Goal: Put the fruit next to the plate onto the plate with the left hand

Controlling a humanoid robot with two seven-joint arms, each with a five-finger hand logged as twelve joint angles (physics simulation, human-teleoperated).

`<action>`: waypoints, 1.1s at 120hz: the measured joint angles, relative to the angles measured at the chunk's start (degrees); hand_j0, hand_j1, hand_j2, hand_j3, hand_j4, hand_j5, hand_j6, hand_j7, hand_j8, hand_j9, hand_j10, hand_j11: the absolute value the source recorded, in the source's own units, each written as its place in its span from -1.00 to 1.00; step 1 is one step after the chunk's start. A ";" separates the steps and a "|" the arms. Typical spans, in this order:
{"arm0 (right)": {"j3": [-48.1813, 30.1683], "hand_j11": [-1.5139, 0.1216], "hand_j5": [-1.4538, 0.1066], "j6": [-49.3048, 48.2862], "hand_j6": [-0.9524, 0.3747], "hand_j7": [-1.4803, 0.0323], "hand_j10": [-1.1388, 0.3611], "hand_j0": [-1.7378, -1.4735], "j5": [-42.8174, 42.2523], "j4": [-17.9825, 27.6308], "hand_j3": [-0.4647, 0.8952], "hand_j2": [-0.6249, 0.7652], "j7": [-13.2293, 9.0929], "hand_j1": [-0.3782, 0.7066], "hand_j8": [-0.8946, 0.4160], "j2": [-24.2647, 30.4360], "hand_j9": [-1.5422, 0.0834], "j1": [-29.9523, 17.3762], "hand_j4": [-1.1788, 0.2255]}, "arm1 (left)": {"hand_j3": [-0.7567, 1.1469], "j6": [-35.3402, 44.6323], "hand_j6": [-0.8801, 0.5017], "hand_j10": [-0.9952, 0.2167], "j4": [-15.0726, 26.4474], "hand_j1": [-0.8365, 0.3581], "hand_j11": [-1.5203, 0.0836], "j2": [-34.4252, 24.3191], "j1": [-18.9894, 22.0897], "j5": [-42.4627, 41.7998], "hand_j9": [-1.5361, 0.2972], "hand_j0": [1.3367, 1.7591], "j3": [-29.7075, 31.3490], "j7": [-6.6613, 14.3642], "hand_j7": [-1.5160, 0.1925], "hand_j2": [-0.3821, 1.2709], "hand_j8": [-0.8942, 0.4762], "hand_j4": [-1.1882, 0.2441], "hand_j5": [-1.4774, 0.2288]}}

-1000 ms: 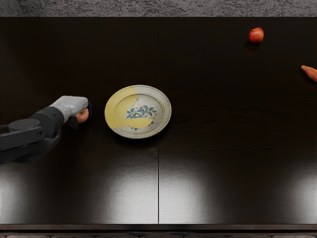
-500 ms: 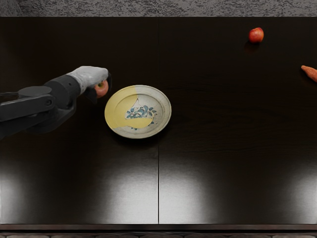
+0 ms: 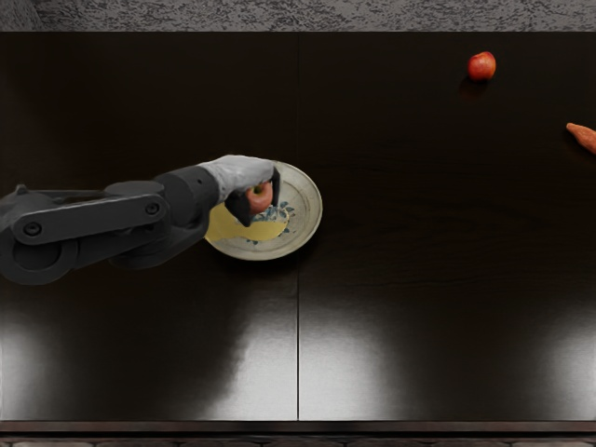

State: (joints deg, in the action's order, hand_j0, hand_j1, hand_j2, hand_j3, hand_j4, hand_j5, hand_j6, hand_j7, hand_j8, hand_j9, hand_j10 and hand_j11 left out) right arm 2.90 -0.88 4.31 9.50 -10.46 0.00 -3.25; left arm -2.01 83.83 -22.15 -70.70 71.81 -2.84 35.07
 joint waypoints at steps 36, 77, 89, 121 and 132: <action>0.01 0.85 0.86 0.00 0.43 0.96 0.52 -0.40 0.00 0.00 -0.32 -0.10 0.00 -0.95 0.36 0.00 0.90 -0.30 0.68 | -0.20 -0.12 -0.02 0.22 -0.22 0.20 0.14 -0.09 0.12 0.03 0.02 0.48 0.47 -0.05 0.07 -0.35 0.06 0.13 0.03; 0.01 0.85 0.86 0.00 0.43 0.96 0.52 -0.40 0.00 0.02 -0.32 -0.10 0.00 -0.95 0.36 0.00 0.90 -0.43 0.68 | -0.20 -7.80 0.17 0.52 1.42 0.79 0.71 -5.64 -0.50 -12.93 0.51 0.51 -10.93 -0.06 0.60 -0.49 0.21 0.52 0.56; 0.07 0.85 0.86 0.00 0.43 0.96 0.52 -0.40 0.00 0.06 -0.32 -0.10 0.00 -0.95 0.36 0.00 0.90 -0.44 0.68 | -0.20 -20.91 0.20 0.55 2.13 0.84 0.77 -12.61 -0.20 -30.94 0.56 0.52 -19.82 -0.07 0.65 -0.51 0.23 0.56 0.61; 0.02 0.85 0.86 0.00 0.43 0.96 0.52 -0.40 0.00 0.08 -0.32 -0.10 0.00 -0.95 0.36 0.00 0.90 -0.44 0.68 | -0.20 -32.07 0.23 0.59 3.29 0.91 0.83 -28.57 1.05 -62.87 0.62 0.52 -27.92 -0.07 0.72 -0.53 0.26 0.61 0.67; 0.01 0.85 0.86 0.00 0.44 0.96 0.52 -0.40 0.00 0.08 -0.32 -0.10 0.00 -0.95 0.37 0.00 0.90 -0.44 0.68 | -0.20 -32.63 0.23 0.59 3.38 0.92 0.84 -32.30 2.51 -67.03 0.63 0.52 -28.40 -0.07 0.72 -0.53 0.26 0.61 0.68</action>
State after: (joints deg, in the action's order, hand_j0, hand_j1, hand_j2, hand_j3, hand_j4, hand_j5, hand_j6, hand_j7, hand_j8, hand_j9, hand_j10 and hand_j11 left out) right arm 2.91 -0.88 4.31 9.58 -10.46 0.00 -3.69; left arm -34.63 87.21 -54.45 -68.19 4.78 -31.24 35.00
